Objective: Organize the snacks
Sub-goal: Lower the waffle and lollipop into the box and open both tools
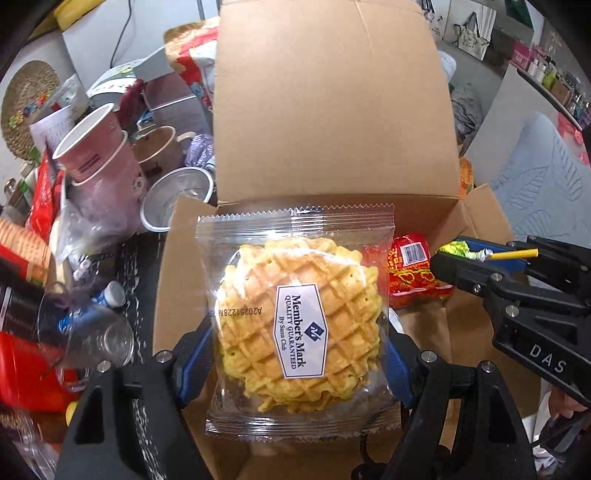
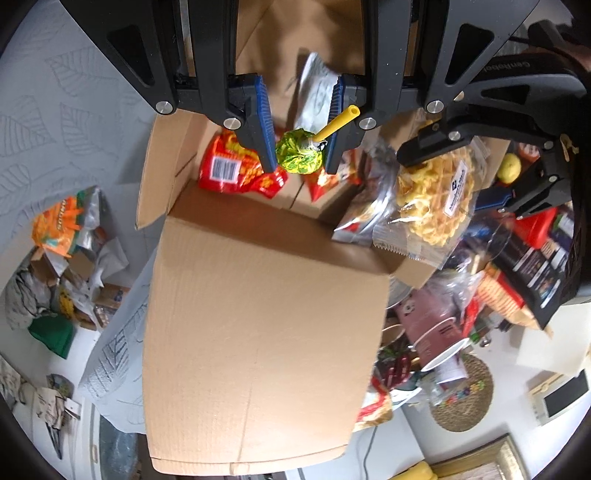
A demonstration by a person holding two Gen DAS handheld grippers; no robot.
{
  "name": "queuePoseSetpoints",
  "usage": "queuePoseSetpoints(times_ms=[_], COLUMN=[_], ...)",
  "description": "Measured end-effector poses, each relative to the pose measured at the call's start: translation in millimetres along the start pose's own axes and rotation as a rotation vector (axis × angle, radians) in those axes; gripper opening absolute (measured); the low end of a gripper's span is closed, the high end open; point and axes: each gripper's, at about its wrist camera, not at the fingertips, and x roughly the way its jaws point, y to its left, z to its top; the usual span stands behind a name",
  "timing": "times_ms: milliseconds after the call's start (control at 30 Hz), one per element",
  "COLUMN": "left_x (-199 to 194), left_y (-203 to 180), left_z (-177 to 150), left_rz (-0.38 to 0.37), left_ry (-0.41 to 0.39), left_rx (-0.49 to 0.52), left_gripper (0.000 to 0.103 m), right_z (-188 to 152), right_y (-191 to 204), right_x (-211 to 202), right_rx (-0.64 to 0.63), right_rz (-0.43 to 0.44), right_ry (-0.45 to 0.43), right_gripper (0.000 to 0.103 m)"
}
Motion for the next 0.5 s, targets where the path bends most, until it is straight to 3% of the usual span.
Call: queuePoseSetpoints(times_ms=[233,500], left_x=[19.2,31.0], left_y=[-1.9,-6.8], left_z=[8.1,6.5], left_rz=[-0.031,0.045], left_ry=[0.053,0.110], left_rx=[-0.001,0.008], left_gripper=[0.078,0.081], right_z=[5.9,3.6], right_y=[-6.0,-6.3], right_x=[12.0,18.2], right_rx=[0.034,0.035], right_rz=[-0.028,-0.064], right_ry=[0.015,0.052], right_gripper=[0.026,0.035])
